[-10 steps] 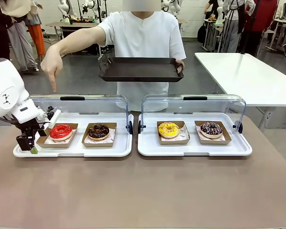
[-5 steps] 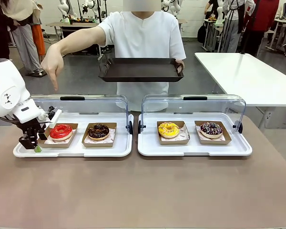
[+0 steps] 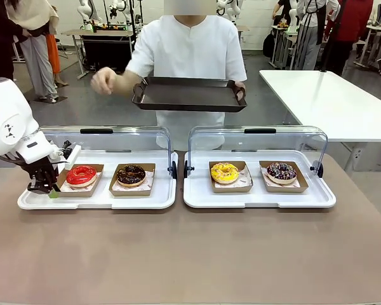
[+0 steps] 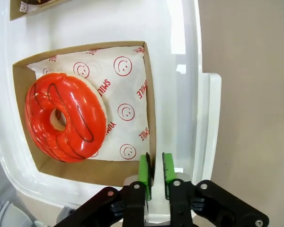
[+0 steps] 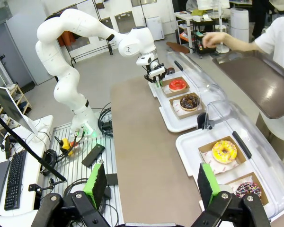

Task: Provide the desired donut to the person.
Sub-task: Pick up and lift the Paper togo box containing the Donut pointed at by the person.

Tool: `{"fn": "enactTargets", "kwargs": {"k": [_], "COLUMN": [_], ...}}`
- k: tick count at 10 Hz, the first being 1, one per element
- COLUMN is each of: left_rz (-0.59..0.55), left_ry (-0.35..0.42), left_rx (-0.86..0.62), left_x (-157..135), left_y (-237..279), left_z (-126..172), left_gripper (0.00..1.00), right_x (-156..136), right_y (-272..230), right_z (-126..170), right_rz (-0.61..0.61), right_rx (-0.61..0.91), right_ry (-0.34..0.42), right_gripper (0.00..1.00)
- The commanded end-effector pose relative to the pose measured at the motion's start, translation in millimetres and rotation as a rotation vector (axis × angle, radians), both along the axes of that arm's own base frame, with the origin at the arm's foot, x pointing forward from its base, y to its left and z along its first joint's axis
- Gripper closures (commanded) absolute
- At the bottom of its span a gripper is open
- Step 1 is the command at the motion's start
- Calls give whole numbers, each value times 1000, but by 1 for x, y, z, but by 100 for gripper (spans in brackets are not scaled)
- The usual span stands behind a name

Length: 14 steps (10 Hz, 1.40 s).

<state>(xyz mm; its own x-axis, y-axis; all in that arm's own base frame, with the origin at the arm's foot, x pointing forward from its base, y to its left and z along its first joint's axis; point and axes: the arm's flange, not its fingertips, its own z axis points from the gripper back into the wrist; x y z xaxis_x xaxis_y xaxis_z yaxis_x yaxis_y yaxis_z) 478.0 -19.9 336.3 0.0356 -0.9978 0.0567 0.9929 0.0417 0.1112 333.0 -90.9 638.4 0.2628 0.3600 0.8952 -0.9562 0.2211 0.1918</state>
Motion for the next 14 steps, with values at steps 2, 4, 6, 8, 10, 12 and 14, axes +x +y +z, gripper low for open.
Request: {"fn": "enactTargets", "kwargs": {"k": [2, 4, 6, 8, 10, 12, 14], "left_rz": [2, 1, -76, -146, -157, -160, -106], "left_ry": [12, 21, 56, 92, 90, 128, 89], "left_rx": [-27, -39, -47, -12, 60, 41, 84], "left_x": [4, 0, -20, -55, -101, -139, -161], "left_y": [3, 2, -12, -30, -46, -54, -62], "left_z": [-1, 5, 35, 75, 127, 168, 205], "left_gripper": [100, 100, 100, 100, 100, 100, 100], "right_x": [0, 0, 0, 0, 0, 0, 0], "right_y": [-1, -1, -1, -1, -1, -1, -1], "right_z": [0, 0, 0, 0, 0, 0, 0], "right_rz": [9, 9, 9, 9, 9, 9, 9], "right_rx": [4, 4, 4, 4, 4, 4, 4], "right_ry": [4, 4, 4, 4, 4, 4, 4], "right_gripper": [0, 0, 0, 0, 0, 0, 0]}}
